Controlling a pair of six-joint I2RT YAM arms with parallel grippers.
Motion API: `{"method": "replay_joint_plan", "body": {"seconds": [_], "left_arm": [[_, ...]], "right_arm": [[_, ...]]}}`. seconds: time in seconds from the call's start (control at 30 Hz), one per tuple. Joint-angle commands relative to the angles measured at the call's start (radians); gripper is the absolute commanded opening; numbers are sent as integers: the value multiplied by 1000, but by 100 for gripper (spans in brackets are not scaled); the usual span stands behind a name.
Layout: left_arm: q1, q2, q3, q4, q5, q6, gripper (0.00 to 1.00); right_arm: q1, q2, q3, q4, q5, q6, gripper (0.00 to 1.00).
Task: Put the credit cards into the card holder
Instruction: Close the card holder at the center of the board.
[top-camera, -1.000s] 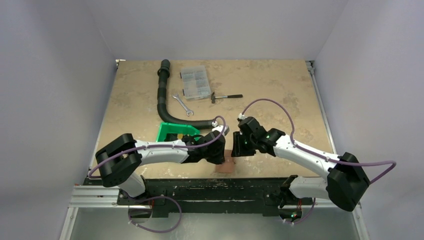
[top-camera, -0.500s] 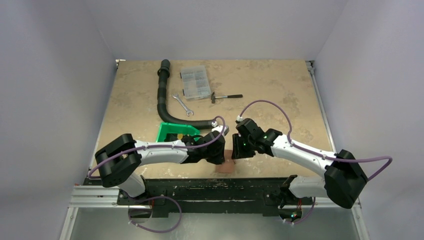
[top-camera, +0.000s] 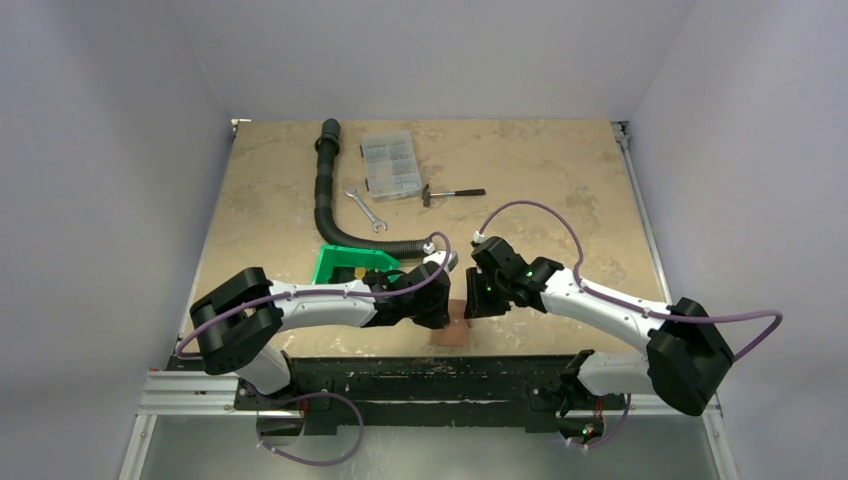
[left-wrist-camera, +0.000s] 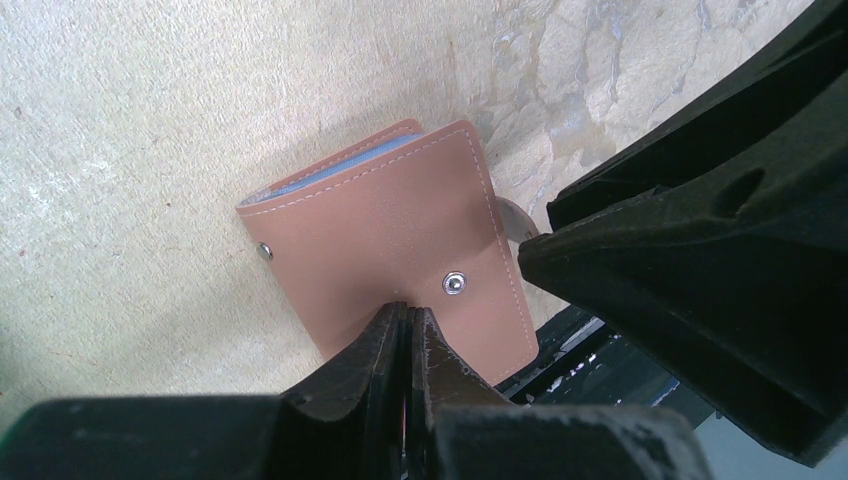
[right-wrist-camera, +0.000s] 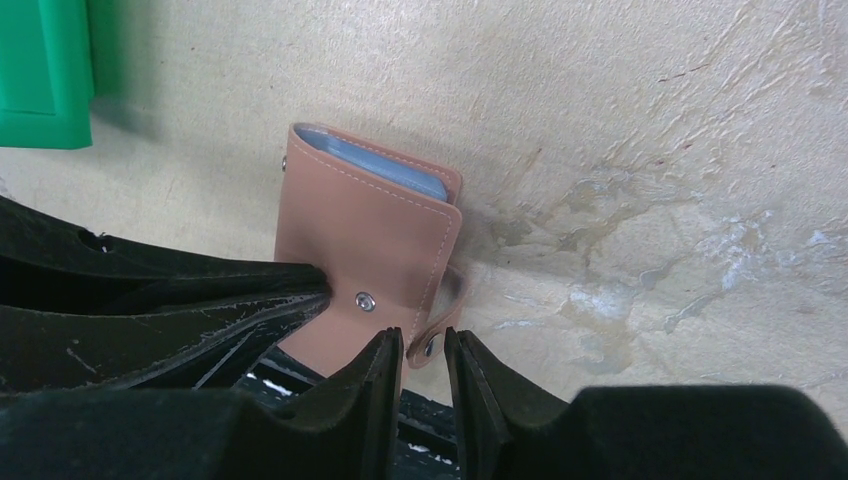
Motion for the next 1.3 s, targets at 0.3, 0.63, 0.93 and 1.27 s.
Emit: {"method": "replay_joint_plan", "body": {"seconds": [0.3,0.63,0.93,1.27], "left_arm": [[-9,22,-36,-42,-23,1,3],[-8,22,-38,-40,-24,3,3],[-9,28,-38,-36,-22,2,3],[-8,12,-54,-35,-27,-4,2]], "right_arm": [[4,8,-12,10,-11,0,24],[4,3,-16,4,-9,2,14],[3,-47,-48,54,-75,56,0],[-73,-175,-162,251,-223,166,0]]}}
